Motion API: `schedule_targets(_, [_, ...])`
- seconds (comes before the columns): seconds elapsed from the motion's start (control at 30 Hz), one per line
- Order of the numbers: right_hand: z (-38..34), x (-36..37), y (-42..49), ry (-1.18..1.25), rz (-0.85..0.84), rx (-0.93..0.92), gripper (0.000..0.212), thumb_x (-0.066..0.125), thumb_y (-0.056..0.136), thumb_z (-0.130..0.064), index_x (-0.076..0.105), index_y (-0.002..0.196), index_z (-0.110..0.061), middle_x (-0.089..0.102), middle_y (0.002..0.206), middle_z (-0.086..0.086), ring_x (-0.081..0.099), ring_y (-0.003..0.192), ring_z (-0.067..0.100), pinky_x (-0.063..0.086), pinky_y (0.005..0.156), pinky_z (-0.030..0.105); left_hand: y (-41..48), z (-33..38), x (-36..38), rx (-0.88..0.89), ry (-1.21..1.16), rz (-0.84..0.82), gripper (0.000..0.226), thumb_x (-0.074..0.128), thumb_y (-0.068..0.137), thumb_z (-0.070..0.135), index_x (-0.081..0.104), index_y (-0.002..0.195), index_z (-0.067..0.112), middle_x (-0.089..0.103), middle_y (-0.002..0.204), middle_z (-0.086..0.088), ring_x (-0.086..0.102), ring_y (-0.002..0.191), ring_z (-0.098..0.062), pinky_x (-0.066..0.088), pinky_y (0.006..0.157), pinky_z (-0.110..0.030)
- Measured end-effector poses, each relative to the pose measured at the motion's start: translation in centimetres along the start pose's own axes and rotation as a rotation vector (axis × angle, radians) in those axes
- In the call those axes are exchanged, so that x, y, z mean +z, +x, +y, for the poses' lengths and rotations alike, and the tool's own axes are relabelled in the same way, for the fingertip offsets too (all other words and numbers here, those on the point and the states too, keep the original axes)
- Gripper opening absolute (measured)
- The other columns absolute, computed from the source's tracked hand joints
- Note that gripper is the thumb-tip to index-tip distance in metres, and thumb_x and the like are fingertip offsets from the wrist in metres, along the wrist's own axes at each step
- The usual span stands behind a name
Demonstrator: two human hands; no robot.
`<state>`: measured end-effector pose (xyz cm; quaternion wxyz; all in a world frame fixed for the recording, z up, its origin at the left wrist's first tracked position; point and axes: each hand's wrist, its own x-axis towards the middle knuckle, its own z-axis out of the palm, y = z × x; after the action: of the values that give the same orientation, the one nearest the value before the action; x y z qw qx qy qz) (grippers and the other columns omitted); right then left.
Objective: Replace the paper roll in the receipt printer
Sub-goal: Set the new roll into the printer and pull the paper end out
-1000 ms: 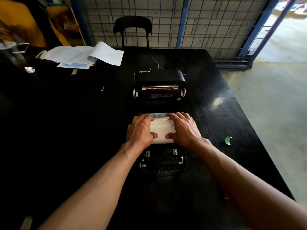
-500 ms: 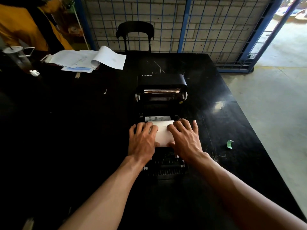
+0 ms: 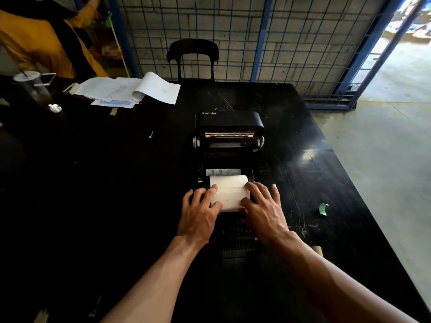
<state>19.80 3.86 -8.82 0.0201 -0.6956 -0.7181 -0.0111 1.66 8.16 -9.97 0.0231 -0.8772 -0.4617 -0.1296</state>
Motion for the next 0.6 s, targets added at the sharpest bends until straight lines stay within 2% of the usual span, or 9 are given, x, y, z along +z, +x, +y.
schedule_targets(0.07, [0.0, 0.0, -0.7, -0.008, -0.012, 0.0, 0.028, 0.086, 0.074, -0.024, 0.075, 0.099, -0.016, 0.047, 0.151, 0.019, 0.038, 0.144, 0.039, 0.023, 0.113, 0.074, -0.6, -0.4, 0.0, 0.047, -0.013, 0.004, 0.01, 0.082, 0.074, 0.021, 0.074, 0.077, 0.015, 0.059, 0.132, -0.017, 0.057, 0.111, -0.036, 0.05, 0.089, -0.056])
schedule_targets(0.13, [0.0, 0.0, -1.3, -0.031, -0.018, -0.003, 0.031, 0.092, 0.064, -0.024, 0.077, 0.09, -0.017, 0.053, 0.147, 0.021, 0.047, 0.138, 0.042, 0.031, 0.108, 0.075, -1.1, -0.7, 0.1, 0.089, -0.022, 0.018, 0.013, 0.071, 0.083, 0.028, 0.073, 0.083, 0.016, 0.056, 0.131, -0.014, 0.054, 0.11, -0.034, 0.05, 0.084, -0.049])
schedule_targets(0.23, [-0.1, -0.4, -1.9, -0.028, 0.012, -0.023, 0.039, 0.096, 0.057, -0.023, 0.079, 0.092, -0.018, 0.06, 0.138, 0.02, 0.057, 0.126, 0.043, 0.039, 0.102, 0.073, -2.0, -1.0, 0.0, 0.123, -0.032, -0.019, 0.016, 0.064, 0.087, 0.025, 0.072, 0.097, 0.015, 0.057, 0.105, -0.009, 0.053, 0.09, -0.026, 0.05, 0.064, -0.039])
schedule_targets(0.3, [-0.3, -0.5, -2.3, 0.021, 0.065, -0.065, 0.044, 0.095, 0.059, -0.022, 0.078, 0.099, -0.019, 0.069, 0.123, 0.014, 0.066, 0.111, 0.038, 0.05, 0.095, 0.064, -2.5, -0.9, -0.2, 0.118, -0.062, -0.096, 0.023, 0.064, 0.088, 0.013, 0.071, 0.11, 0.013, 0.056, 0.093, -0.007, 0.054, 0.083, -0.023, 0.051, 0.059, -0.035])
schedule_targets(0.33, [-0.4, -0.4, -2.5, 0.037, 0.084, -0.103, 0.041, 0.092, 0.064, -0.022, 0.076, 0.102, -0.02, 0.071, 0.115, 0.009, 0.068, 0.103, 0.033, 0.053, 0.09, 0.055, -2.6, -0.8, -0.3, 0.114, -0.09, -0.122, 0.028, 0.062, 0.089, 0.008, 0.068, 0.116, 0.013, 0.057, 0.094, -0.007, 0.056, 0.084, -0.023, 0.053, 0.061, -0.034])
schedule_targets(0.4, [-0.5, -0.2, -2.8, 0.043, 0.065, -0.184, 0.029, 0.078, 0.081, -0.022, 0.072, 0.11, -0.022, 0.071, 0.105, 0.0, 0.065, 0.096, 0.027, 0.049, 0.087, 0.042, -2.4, -0.6, -0.6, 0.112, -0.155, -0.141, 0.03, 0.058, 0.092, 0.005, 0.063, 0.12, 0.013, 0.062, 0.101, -0.006, 0.058, 0.091, -0.021, 0.056, 0.07, -0.031])
schedule_targets(0.5, [-0.1, 0.1, -2.7, 0.07, -0.022, -0.168, 0.026, 0.054, 0.098, -0.025, 0.062, 0.123, -0.023, 0.066, 0.117, -0.003, 0.058, 0.109, 0.023, 0.039, 0.092, 0.034, -2.0, -0.5, -0.9, 0.136, -0.194, -0.116, 0.022, 0.059, 0.094, 0.008, 0.065, 0.114, 0.014, 0.068, 0.106, -0.003, 0.061, 0.095, -0.018, 0.055, 0.078, -0.027])
schedule_targets(0.6, [0.0, 0.3, -2.5, 0.118, -0.082, -0.125, 0.034, 0.047, 0.101, -0.022, 0.058, 0.133, -0.023, 0.062, 0.13, -0.002, 0.055, 0.117, 0.023, 0.044, 0.097, 0.033, -1.9, -0.8, -0.6, 0.141, -0.172, -0.136, 0.022, 0.053, 0.096, 0.002, 0.068, 0.107, 0.012, 0.069, 0.106, -0.004, 0.062, 0.1, -0.019, 0.054, 0.082, -0.028])
